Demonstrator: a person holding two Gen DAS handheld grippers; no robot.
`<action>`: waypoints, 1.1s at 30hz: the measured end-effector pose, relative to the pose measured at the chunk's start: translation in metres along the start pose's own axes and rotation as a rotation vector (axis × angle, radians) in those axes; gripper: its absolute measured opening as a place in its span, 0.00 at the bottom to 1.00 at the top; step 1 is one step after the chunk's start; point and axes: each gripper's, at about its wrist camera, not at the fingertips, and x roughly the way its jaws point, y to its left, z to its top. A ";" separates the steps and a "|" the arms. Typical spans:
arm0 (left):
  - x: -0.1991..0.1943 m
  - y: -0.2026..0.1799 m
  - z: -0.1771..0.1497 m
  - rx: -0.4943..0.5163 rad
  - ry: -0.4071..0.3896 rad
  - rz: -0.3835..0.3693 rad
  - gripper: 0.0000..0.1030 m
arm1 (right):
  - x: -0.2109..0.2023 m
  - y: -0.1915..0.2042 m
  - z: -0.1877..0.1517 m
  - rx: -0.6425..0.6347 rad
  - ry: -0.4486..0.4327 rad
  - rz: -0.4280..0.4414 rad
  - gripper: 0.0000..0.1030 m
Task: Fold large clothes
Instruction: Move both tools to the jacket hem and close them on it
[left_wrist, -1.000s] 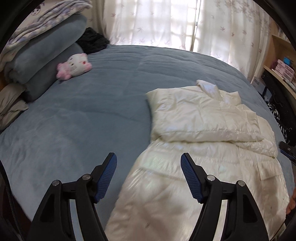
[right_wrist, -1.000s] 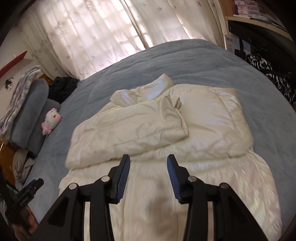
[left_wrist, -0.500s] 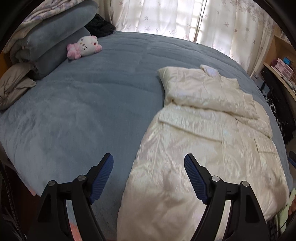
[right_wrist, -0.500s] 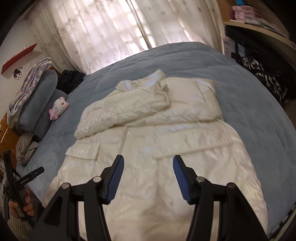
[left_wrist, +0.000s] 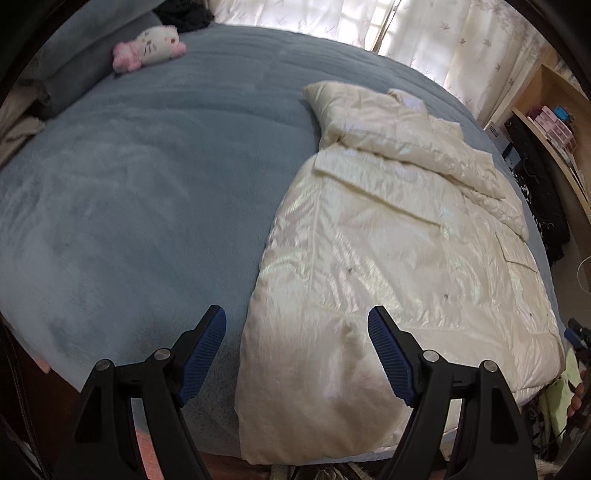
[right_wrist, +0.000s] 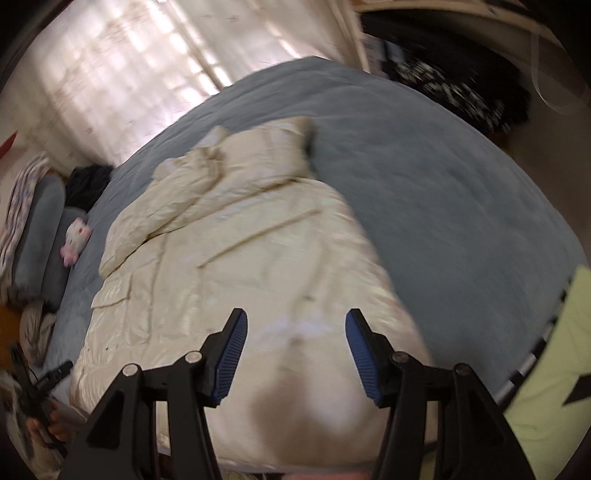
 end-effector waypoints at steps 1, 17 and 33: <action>0.003 0.002 -0.001 -0.007 0.008 -0.005 0.75 | 0.000 -0.009 -0.001 0.026 0.008 -0.006 0.54; 0.038 0.030 -0.010 -0.046 0.071 -0.132 0.84 | 0.017 -0.056 -0.027 0.168 0.091 -0.032 0.55; 0.054 0.014 -0.012 0.028 0.068 -0.127 0.99 | 0.027 -0.054 -0.038 0.152 0.096 -0.016 0.64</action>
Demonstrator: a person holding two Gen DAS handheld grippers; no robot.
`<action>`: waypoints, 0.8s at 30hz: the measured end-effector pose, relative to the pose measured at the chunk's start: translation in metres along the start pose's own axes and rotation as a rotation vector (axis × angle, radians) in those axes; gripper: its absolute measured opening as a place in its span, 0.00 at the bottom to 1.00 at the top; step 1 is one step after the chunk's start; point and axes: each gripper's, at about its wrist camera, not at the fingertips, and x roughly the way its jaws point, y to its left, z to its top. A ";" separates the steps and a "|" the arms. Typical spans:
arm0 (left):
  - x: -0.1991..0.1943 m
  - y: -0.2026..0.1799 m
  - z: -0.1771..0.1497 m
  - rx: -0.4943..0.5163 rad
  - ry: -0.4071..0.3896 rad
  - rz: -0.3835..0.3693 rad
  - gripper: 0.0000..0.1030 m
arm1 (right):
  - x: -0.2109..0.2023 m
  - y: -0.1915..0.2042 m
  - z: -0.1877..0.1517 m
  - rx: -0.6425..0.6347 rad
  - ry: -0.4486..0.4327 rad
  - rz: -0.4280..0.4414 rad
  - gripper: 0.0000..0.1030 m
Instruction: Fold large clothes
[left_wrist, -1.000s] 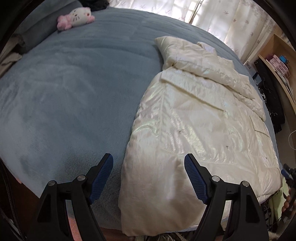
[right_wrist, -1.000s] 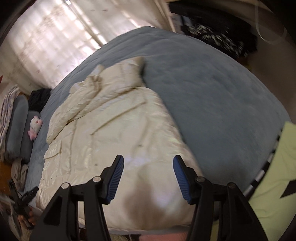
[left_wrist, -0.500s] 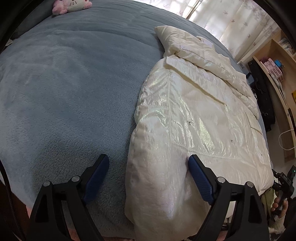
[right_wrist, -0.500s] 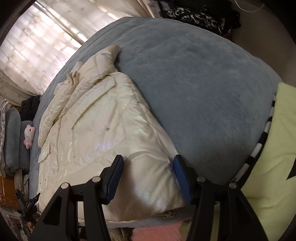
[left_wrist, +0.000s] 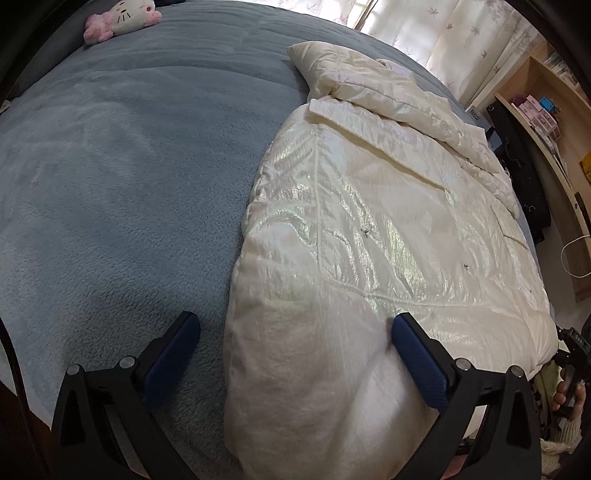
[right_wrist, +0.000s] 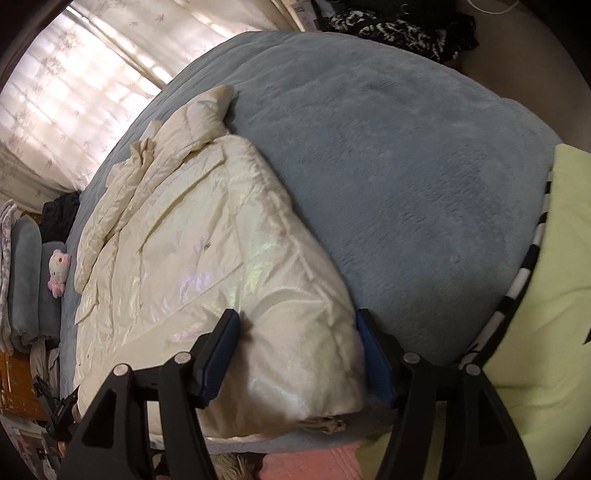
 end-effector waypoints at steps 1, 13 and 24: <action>0.001 0.000 0.000 -0.004 -0.001 0.000 0.99 | 0.002 0.004 -0.002 -0.014 0.000 0.007 0.64; 0.006 -0.009 0.000 -0.053 0.010 -0.019 0.66 | 0.004 0.033 -0.013 -0.059 -0.034 0.042 0.24; -0.060 -0.059 0.001 -0.091 -0.164 0.000 0.08 | -0.044 0.074 -0.001 -0.123 -0.168 0.091 0.17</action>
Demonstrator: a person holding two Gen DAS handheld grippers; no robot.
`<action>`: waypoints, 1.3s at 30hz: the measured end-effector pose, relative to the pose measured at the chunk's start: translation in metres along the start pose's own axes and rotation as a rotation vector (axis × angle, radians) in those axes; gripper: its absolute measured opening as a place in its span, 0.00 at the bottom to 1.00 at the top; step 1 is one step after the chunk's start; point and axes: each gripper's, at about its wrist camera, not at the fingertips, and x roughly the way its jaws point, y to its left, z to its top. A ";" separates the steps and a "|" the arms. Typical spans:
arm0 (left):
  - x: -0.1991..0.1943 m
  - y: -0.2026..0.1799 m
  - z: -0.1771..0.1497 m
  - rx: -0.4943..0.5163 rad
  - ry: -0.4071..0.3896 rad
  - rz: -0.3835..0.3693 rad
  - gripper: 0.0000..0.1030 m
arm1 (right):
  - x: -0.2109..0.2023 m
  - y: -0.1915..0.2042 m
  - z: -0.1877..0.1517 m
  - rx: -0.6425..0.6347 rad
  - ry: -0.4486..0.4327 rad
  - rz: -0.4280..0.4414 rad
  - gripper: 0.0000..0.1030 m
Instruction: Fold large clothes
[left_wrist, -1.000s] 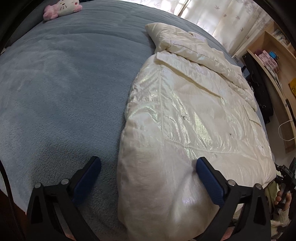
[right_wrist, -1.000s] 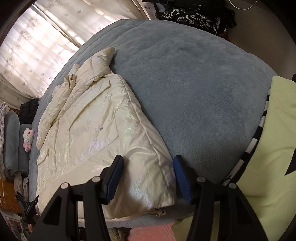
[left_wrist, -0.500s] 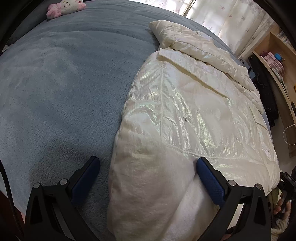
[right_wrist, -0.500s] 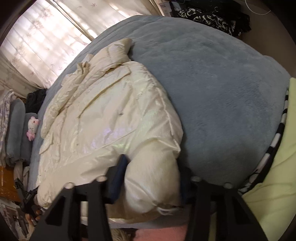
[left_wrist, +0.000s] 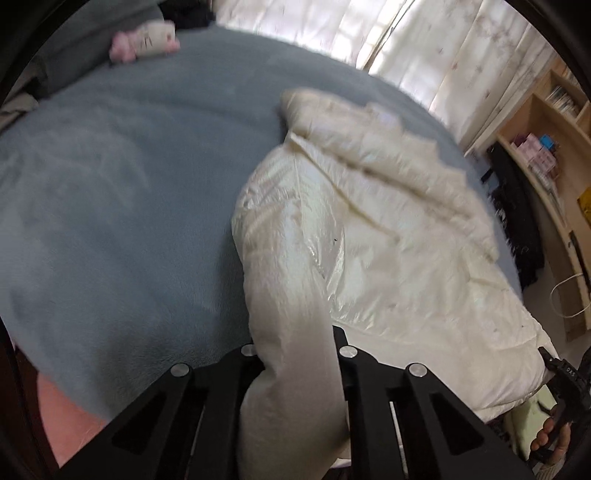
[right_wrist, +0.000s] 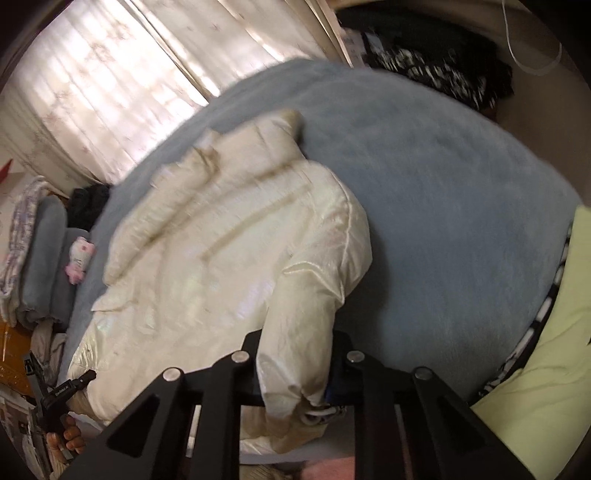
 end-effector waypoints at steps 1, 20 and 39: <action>-0.013 -0.005 0.003 -0.003 -0.023 -0.009 0.08 | -0.008 0.006 0.003 -0.010 -0.021 0.017 0.16; -0.140 0.017 0.044 -0.213 -0.124 -0.139 0.11 | -0.107 0.040 0.042 0.055 -0.221 0.270 0.16; 0.010 -0.006 0.238 -0.255 -0.120 -0.116 0.40 | 0.050 0.060 0.188 0.231 -0.206 0.240 0.40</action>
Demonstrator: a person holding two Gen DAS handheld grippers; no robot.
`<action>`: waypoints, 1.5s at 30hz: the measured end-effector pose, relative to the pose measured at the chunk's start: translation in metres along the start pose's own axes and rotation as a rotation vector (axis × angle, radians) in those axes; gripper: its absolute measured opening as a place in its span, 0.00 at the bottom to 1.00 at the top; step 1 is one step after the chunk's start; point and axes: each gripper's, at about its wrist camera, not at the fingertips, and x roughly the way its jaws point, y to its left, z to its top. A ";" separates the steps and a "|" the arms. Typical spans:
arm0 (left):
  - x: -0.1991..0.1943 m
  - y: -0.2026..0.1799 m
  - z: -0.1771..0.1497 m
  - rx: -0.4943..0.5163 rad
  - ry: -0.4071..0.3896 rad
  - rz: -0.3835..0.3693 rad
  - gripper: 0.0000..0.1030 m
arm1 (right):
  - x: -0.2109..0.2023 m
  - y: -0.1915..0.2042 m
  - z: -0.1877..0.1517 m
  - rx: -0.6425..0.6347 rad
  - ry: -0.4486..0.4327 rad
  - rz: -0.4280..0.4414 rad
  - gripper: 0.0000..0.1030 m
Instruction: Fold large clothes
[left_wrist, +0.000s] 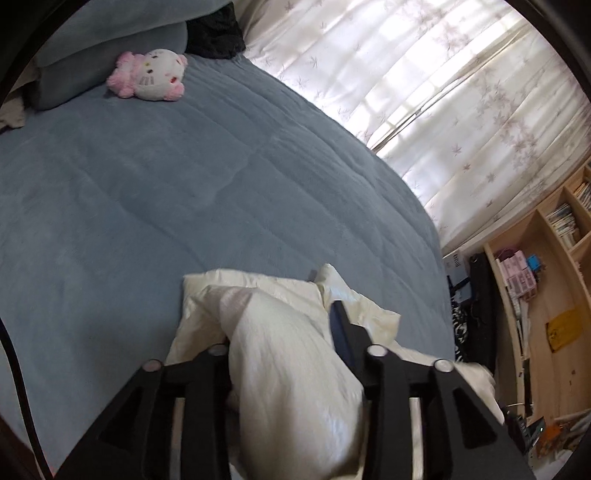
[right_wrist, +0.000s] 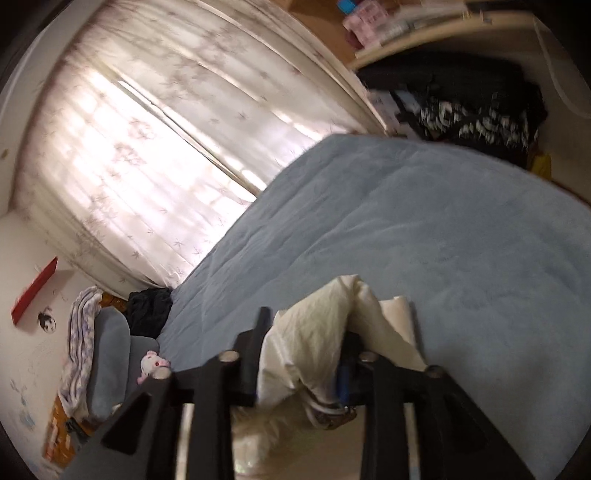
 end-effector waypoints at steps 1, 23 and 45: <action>0.012 -0.002 0.004 -0.001 0.017 0.002 0.42 | 0.013 -0.003 0.006 0.024 0.015 0.013 0.49; 0.086 0.019 0.034 0.115 0.060 0.054 0.89 | 0.111 -0.050 0.004 -0.108 0.188 -0.195 0.85; 0.182 0.022 0.024 0.227 0.146 0.205 0.17 | 0.187 -0.045 -0.007 -0.315 0.272 -0.229 0.23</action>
